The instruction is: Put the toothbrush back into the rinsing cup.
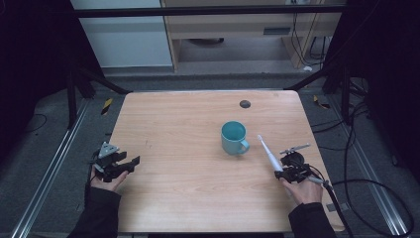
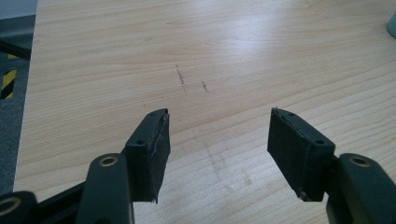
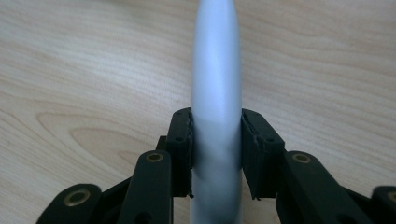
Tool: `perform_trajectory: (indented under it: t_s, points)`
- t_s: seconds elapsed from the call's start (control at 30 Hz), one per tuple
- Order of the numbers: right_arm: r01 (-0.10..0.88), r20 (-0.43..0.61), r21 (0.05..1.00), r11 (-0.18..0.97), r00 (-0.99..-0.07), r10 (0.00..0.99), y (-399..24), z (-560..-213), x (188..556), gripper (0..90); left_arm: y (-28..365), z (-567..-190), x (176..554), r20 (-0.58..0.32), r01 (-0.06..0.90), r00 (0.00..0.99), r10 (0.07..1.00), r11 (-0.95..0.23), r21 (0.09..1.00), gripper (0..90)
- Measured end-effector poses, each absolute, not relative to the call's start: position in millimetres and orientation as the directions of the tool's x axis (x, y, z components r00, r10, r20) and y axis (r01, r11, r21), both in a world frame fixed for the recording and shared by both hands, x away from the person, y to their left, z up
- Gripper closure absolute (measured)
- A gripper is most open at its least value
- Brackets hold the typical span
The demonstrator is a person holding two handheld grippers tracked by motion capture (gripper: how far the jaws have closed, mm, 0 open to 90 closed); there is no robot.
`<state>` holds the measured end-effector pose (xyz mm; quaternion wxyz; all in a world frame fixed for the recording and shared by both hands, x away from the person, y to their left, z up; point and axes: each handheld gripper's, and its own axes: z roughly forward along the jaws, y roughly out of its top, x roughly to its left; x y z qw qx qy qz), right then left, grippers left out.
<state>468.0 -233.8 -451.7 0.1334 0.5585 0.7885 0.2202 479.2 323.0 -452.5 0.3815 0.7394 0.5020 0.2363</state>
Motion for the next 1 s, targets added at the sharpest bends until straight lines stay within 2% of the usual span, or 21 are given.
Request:
perform_trajectory:
  t_s: [0.43, 0.7, 1.0]
  points:
    - [0.686, 0.029, 0.695, 0.215, -0.325, 0.945, -236.1, -428.5, 459.6, 66.3, 323.2, -452.2, 479.6, -0.031, 0.561, 0.383, 0.923, -0.206, 0.802, 38.5]
    - [0.603, 0.051, 0.779, 0.173, -0.335, 0.941, -233.7, -416.7, 459.1, 66.3, 323.3, -452.3, 478.9, -0.028, 0.556, 0.386, 0.922, -0.208, 0.804, 38.6]
    - [0.521, 0.056, 0.836, 0.173, -0.394, 0.917, -212.9, -396.2, 470.7, 66.3, 323.9, -451.9, 478.7, -0.029, 0.556, 0.384, 0.923, -0.206, 0.805, 38.5]
